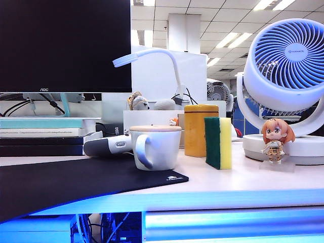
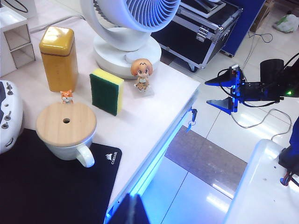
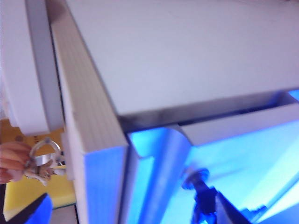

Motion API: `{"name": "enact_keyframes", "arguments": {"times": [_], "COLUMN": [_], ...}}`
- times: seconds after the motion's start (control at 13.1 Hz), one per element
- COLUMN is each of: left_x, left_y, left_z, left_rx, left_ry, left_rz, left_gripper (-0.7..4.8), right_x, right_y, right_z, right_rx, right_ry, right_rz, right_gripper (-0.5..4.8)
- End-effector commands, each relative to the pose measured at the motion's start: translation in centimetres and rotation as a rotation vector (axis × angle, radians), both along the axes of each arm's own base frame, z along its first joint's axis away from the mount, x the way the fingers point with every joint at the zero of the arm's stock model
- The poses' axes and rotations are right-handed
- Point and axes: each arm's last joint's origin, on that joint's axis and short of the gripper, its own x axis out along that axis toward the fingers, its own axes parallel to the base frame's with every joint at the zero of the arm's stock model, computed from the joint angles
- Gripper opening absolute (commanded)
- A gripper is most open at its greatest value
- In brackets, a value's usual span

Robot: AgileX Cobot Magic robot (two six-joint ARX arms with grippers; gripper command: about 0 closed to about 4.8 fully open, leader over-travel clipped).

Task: Open the drawer, place the cleaning sponge inside, then close the drawer.

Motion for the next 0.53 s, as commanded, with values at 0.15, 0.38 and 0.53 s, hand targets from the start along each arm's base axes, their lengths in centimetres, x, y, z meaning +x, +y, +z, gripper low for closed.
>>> {"name": "enact_keyframes", "arguments": {"times": [0.15, 0.38, 0.53], "left_x": [-0.06, -0.06, -0.05], "left_y": [0.0, 0.0, 0.0], "left_z": [0.17, 0.18, 0.18], "left_rx": [0.0, 0.003, 0.003], "left_ry": [-0.018, -0.025, -0.025], "left_rz": [-0.009, -0.011, -0.011], "left_gripper": [-0.05, -0.05, -0.05], "right_x": [2.38, 2.84, 3.13], "right_y": [-0.01, -0.18, -0.47], "right_z": [0.2, 0.34, 0.54], "right_rx": [-0.018, -0.025, -0.022], "right_ry": [-0.079, -0.101, -0.111], "right_rz": [0.09, 0.109, 0.113], "right_gripper": [4.79, 4.79, 4.79]}}
